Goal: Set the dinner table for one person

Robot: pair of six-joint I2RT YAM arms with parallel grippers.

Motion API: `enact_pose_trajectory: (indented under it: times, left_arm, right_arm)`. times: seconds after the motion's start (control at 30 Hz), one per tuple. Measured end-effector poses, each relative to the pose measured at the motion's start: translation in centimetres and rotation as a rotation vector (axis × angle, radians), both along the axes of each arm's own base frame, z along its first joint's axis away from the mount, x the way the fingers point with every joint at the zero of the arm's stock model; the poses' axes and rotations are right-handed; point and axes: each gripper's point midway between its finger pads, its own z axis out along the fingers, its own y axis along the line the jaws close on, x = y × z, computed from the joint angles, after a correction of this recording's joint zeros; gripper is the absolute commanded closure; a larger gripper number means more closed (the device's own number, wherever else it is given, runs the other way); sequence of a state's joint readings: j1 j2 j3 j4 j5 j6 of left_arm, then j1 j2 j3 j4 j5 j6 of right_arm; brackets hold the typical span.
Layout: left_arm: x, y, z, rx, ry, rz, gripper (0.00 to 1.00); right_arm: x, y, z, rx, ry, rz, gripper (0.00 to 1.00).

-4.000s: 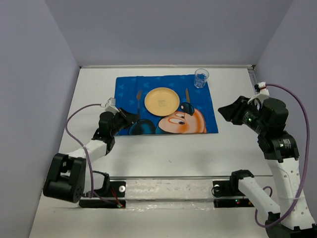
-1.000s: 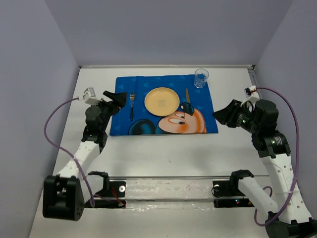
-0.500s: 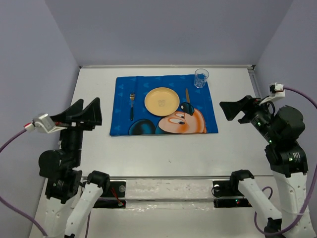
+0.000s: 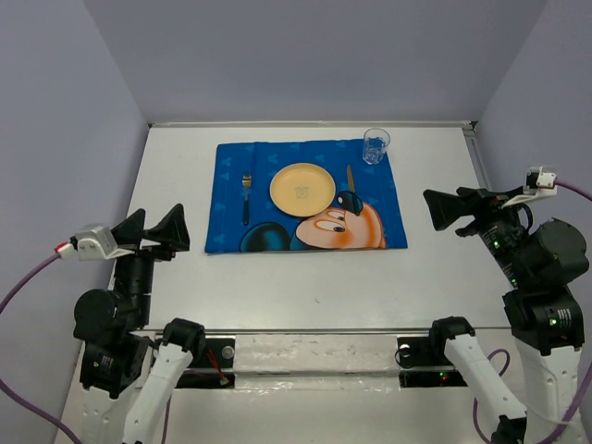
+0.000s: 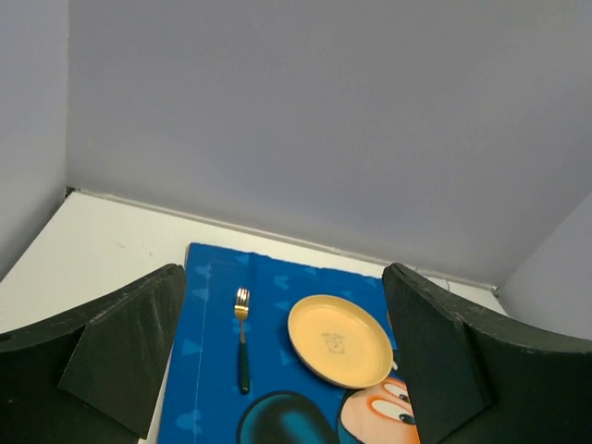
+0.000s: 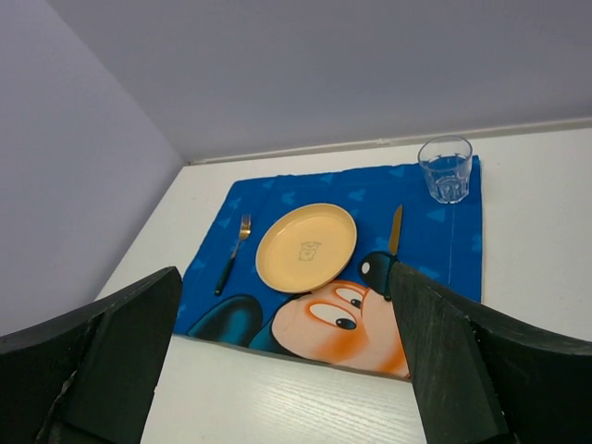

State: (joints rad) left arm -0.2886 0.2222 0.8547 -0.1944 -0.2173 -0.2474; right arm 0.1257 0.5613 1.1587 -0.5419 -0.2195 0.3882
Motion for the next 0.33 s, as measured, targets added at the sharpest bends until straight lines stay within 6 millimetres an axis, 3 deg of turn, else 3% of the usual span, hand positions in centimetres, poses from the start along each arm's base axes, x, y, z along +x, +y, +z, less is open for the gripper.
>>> enact_pose_trajectory:
  times: [0.13,0.33]
  left_arm:
    - [1.4,-0.7,-1.6,0.028,0.059,-0.013,0.01]
    - [1.7,-1.4,-1.5,0.040,0.051,-0.047,0.01]
  right_arm:
    - [0.2,0.0,0.4,0.002,-0.013,-0.002,0.00]
    - [1.0,0.1,0.3,0.001,-0.005,-0.002,0.00]
